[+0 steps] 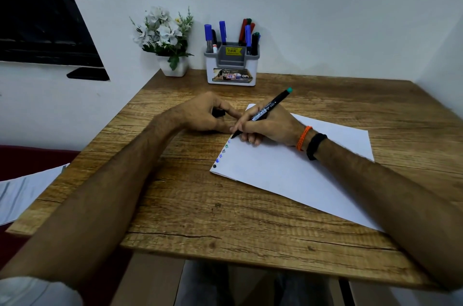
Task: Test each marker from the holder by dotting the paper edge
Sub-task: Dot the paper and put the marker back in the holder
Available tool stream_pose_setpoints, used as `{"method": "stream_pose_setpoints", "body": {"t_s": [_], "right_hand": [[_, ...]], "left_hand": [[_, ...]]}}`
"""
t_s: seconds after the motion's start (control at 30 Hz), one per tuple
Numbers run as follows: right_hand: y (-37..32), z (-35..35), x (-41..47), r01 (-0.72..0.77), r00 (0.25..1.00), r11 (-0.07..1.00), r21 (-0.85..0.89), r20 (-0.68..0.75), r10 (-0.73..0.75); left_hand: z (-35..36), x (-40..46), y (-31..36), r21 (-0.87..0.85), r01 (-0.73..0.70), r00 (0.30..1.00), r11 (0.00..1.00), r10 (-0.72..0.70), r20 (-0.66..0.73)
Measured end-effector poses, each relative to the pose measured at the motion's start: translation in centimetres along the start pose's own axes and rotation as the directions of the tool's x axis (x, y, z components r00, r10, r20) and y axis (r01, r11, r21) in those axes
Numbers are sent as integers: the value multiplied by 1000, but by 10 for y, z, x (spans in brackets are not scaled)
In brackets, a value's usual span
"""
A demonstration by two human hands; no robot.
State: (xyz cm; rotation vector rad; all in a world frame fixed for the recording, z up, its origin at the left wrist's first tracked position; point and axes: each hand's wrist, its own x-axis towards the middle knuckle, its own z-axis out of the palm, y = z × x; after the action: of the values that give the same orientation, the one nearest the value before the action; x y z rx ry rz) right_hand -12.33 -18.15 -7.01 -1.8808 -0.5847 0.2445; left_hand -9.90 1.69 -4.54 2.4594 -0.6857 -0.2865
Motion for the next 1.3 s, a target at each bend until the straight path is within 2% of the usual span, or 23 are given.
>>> {"method": "stream_pose_setpoints", "body": {"t_s": [0.8,1.3], "right_hand": [[-6,4,-3,-38,998,999,26,-44,39],[-4,3,-1,-37,998,998,47,-46,40]], "left_hand": [[1,0,-2,-23,-46,999,999,46,7],[1,1,-3,-3,-21,1000,1000,21,10]]}}
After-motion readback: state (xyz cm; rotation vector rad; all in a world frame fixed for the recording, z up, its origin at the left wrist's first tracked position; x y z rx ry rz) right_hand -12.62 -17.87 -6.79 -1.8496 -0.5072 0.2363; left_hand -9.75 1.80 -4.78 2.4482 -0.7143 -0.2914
